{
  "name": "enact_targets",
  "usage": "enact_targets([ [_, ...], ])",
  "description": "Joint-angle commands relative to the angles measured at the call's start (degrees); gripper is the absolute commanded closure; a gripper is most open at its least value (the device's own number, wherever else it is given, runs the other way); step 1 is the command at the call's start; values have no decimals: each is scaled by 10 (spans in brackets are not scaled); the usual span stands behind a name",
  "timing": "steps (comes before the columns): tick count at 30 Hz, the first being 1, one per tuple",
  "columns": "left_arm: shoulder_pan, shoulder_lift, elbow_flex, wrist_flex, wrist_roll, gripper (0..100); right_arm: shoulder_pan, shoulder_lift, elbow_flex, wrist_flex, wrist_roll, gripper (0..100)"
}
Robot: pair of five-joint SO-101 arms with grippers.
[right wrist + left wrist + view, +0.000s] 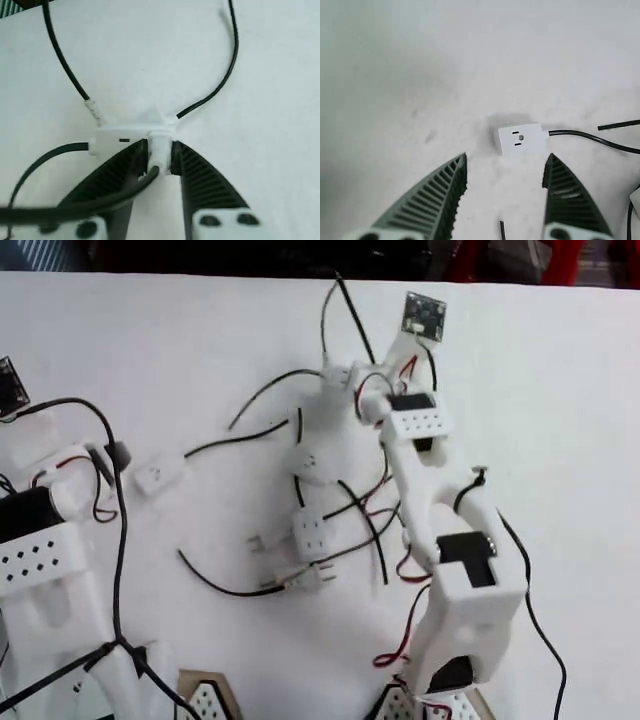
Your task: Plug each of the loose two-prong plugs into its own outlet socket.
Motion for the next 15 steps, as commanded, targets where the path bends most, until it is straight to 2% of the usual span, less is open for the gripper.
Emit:
enact_targets([
  [1, -3, -24, -2, -14, 1, 754, 2, 12, -94, 113, -4, 810],
  [15, -3, -24, 3, -25, 1, 754, -26, -126, -126, 389, -1, 786],
])
